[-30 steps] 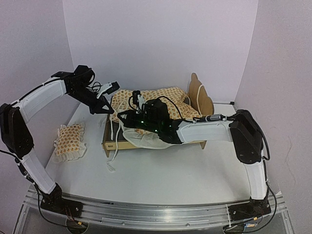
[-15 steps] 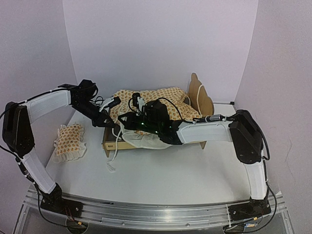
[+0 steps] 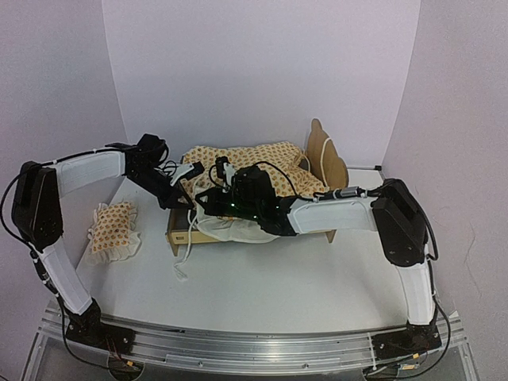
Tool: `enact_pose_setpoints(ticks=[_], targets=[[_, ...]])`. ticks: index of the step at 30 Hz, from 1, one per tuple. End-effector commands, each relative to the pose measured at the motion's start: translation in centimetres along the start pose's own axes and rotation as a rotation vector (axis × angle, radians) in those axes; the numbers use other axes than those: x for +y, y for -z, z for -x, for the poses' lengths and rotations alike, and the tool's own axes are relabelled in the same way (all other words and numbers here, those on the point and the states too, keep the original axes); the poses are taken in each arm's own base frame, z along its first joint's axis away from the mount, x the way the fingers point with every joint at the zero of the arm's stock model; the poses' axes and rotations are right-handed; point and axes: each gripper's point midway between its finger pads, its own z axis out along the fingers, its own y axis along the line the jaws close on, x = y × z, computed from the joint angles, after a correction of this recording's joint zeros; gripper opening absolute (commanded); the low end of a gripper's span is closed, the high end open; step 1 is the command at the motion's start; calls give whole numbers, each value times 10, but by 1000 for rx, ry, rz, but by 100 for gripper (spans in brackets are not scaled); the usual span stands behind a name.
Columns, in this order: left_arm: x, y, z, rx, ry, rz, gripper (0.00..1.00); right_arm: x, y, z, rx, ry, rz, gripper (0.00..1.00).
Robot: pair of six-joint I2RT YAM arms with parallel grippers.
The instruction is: Set up the pet bed
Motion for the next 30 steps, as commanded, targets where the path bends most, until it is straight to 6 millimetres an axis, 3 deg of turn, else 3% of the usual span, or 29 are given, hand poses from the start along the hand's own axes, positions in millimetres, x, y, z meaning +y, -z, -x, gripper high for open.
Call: enact_pose_setpoints(ticks=[1, 4, 9, 15, 19, 24, 27, 30], targets=[[17, -29, -35, 131, 29, 51, 0, 32, 10, 31, -83, 25, 89, 0], [8, -32, -53, 194, 52, 12, 0, 32, 12, 32, -90, 30, 84, 0], [-4, -20, -70, 229, 0, 22, 0, 34, 12, 34, -92, 38, 85, 0], [3, -39, -96, 307, 20, 17, 0, 34, 9, 31, -76, 37, 89, 0], [-4, -43, -86, 284, 62, -52, 0, 35, 11, 31, -75, 47, 87, 0], [-7, -19, -48, 187, 24, -34, 25, 33, 11, 27, -62, 55, 75, 1], [-8, -2, -35, 166, 14, -9, 41, 34, 11, 21, -34, 73, 66, 15], [-11, 10, -35, 186, 18, 9, 53, 35, 19, 18, -8, 112, 36, 25]])
